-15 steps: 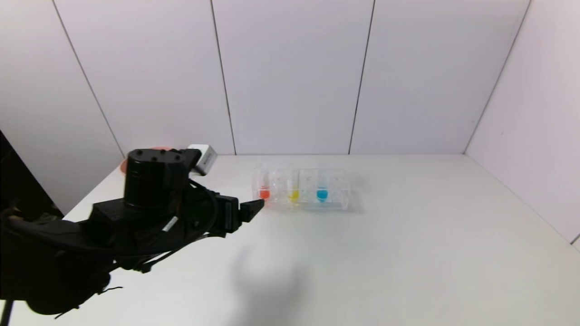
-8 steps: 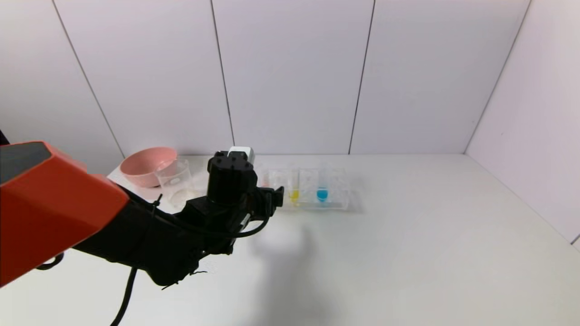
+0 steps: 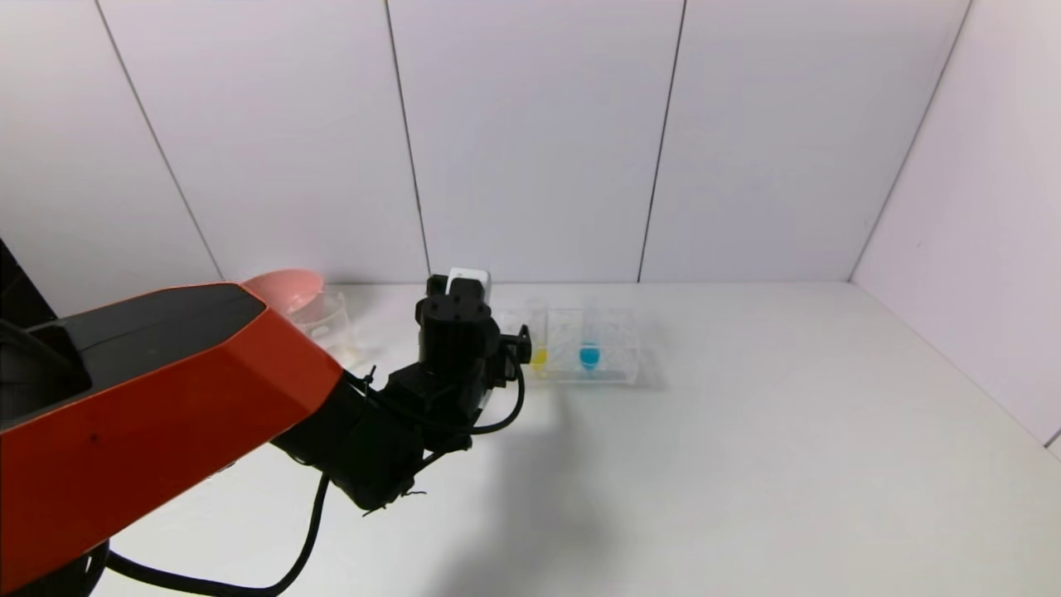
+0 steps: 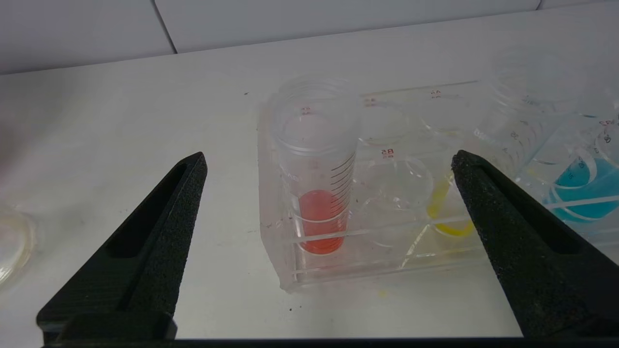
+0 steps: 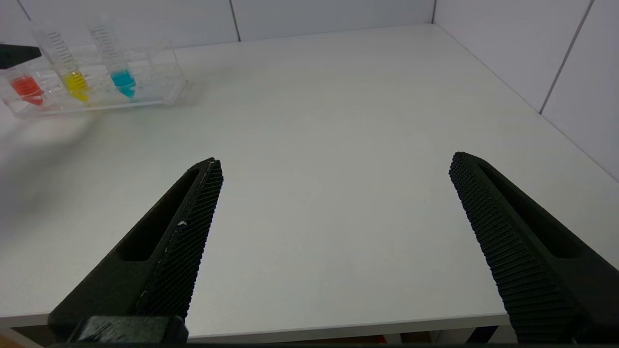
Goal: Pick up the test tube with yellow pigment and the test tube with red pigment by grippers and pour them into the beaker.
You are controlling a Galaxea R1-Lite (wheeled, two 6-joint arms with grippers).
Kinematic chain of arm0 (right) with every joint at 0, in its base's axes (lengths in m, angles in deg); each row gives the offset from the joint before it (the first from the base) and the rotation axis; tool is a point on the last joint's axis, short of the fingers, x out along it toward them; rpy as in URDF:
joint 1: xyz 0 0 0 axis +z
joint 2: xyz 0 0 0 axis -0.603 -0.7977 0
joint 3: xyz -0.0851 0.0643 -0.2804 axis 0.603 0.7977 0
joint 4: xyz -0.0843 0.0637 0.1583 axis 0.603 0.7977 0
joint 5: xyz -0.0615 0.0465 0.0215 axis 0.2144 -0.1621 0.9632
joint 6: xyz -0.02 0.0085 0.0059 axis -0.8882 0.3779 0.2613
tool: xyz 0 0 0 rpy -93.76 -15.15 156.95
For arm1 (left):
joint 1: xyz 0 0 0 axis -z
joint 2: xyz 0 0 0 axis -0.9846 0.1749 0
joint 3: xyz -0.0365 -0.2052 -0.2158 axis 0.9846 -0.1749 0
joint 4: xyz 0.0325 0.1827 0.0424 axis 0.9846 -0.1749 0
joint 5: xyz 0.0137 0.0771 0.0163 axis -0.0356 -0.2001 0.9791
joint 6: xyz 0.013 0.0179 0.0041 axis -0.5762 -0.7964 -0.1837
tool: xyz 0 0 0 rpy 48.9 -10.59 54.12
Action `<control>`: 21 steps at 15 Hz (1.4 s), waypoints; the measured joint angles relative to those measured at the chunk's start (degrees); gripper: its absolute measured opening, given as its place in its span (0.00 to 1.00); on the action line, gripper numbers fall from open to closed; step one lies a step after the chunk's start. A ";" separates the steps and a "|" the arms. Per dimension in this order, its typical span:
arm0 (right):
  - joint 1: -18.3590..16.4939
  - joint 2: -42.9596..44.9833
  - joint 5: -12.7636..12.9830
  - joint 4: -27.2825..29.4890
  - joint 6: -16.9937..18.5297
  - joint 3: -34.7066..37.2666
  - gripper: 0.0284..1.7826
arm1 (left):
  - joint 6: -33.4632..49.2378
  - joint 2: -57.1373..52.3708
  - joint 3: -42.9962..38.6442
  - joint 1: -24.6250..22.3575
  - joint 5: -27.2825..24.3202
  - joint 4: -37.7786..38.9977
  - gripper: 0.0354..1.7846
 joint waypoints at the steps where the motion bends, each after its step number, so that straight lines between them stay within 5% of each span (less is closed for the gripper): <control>1: 0.00 0.00 0.00 0.00 0.00 0.00 0.96 | 0.16 0.59 0.50 -0.22 0.09 0.66 0.99; 9: 0.00 0.00 0.00 -0.02 0.00 0.00 0.96 | 0.46 2.67 1.13 -0.72 1.02 5.18 0.95; 13: 0.00 0.00 0.00 0.00 0.00 0.00 0.96 | 0.63 3.23 1.08 -0.69 1.00 6.21 0.70; 17: 0.00 0.00 0.00 0.00 0.00 0.00 0.96 | 0.72 3.36 1.17 -0.68 1.00 6.29 0.28; 21: 0.00 0.00 0.00 0.00 0.00 0.00 0.96 | 0.55 2.89 1.16 -0.61 1.00 6.92 0.23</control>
